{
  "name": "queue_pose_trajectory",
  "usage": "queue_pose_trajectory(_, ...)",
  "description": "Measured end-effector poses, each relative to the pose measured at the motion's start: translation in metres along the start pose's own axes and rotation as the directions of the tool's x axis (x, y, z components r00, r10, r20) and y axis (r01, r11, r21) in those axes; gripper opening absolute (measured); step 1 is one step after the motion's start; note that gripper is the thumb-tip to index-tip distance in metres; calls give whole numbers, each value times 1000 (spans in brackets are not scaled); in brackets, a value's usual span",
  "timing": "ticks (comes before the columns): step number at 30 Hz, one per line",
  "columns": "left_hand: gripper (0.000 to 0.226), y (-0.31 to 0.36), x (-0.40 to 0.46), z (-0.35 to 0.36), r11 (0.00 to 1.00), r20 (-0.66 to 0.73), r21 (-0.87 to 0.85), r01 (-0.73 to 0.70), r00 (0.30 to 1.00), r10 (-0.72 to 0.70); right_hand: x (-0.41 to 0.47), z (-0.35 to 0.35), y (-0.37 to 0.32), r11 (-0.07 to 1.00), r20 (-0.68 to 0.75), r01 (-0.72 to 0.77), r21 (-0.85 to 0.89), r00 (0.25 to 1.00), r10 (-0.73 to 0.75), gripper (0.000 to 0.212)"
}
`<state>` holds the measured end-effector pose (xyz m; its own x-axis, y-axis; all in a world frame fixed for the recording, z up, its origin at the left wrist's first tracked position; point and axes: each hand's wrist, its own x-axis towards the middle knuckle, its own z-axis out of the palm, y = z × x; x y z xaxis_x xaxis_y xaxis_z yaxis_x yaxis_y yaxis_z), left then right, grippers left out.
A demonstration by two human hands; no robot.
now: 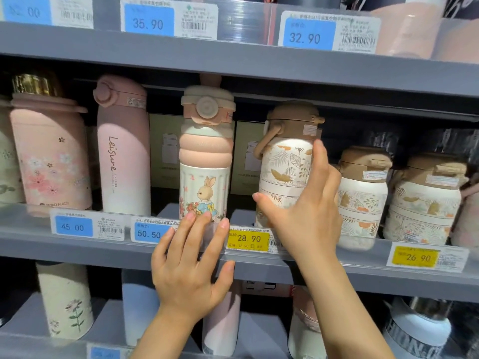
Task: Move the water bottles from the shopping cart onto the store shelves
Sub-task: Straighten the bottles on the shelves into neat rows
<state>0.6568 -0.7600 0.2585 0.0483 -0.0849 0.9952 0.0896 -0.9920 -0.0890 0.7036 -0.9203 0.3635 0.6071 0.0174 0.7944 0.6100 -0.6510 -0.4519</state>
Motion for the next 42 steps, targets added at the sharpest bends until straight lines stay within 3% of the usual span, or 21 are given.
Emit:
queue_pose_trajectory(6,44,-1,-1,2,1000,-15,4,-8,1000,9,-2,-7,3,990,39,52,131,998,-58,103)
queue_pose_trajectory(13,45,-1,-1,1,1000,-8,-5,-7,1000,7,-3,1,-2,999,-25,10,-42,1000,-11,118)
queue_pose_trajectory(21,45,-1,-1,1,1000,-14,3,-9,1000,9,1,-13,7,975,120,6,221,992,-33,104)
queue_pose_trajectory(28,45,-1,-1,1,1000,-11,-5,-8,1000,8,-2,-2,2,999,5,34,21,999,-34,116)
queue_pose_trajectory(36,45,-1,0,-1,1000,13,-5,-3,1000,3,2,-13,10,972,125,18,233,991,-49,107)
queue_pose_trajectory(42,45,0,0,-2,1000,20,-7,3,1000,-2,-5,-1,0,998,-95,57,9,994,-56,113)
